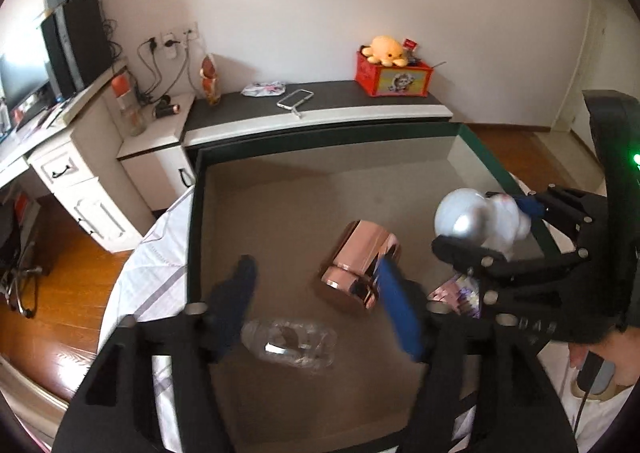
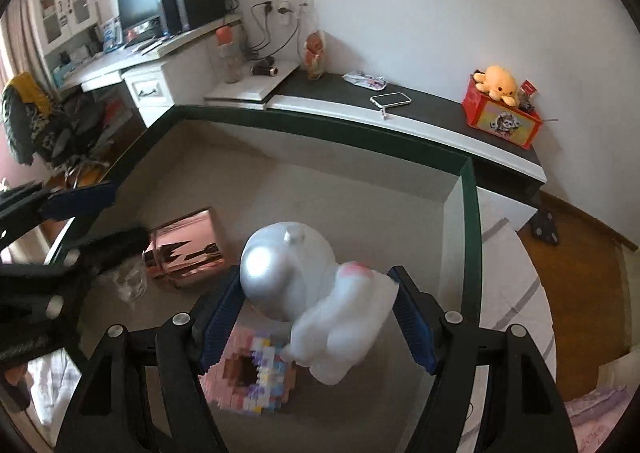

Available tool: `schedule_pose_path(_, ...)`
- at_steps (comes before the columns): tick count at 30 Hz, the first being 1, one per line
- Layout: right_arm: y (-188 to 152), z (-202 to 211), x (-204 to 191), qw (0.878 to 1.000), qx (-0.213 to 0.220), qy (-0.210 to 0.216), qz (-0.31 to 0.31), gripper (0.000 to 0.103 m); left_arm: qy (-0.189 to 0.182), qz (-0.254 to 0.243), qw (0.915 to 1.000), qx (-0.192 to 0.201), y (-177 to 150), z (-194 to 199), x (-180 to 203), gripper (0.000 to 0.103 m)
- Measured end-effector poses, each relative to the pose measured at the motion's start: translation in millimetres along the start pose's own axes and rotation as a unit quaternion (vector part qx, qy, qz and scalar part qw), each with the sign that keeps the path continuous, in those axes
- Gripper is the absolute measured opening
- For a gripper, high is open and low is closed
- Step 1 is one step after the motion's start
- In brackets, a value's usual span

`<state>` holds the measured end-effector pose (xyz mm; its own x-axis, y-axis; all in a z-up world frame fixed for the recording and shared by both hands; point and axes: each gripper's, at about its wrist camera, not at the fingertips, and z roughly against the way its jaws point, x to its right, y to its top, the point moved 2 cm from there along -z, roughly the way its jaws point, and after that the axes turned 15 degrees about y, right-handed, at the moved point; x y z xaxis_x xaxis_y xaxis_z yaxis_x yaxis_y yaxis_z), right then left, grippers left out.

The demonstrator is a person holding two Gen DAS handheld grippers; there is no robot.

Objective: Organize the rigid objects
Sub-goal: 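Carry the jar and astronaut figure into the pink box and open both tools, then withdraw both open tools from the box back toward the items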

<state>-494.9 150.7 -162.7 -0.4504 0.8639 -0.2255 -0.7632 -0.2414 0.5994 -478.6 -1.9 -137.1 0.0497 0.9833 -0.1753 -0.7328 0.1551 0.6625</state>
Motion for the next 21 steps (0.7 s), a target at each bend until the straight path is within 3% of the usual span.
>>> schedule_pose_path(3, -4.7, 10.8, 0.6, 1.0, 0.016, 0.001, -0.007, 0.075, 0.006, 0.003, 0.9999, 0.011, -8.5, 12.8, -6.8, 0.095)
schedule_pose_path(5, -4.8, 21.6, -1.2, 0.999, 0.031, 0.003, -0.009, 0.079, 0.02, 0.012, 0.9995, 0.02, -13.3, 24.5, -13.9, 0.099)
schedule_pose_path(12, -25.4, 78.3, -24.6, 0.996, 0.084, 0.007, 0.0, 0.081, 0.027, 0.036, 0.9977, 0.05, -50.9, 83.0, -34.3, 0.103)
schedule_pose_path(21, -102.7, 152.1, -67.2, 0.989, 0.148, 0.022, 0.004, 0.083, 0.056, 0.037, 0.9943, 0.083, -125.1, 156.3, -28.6, 0.103)
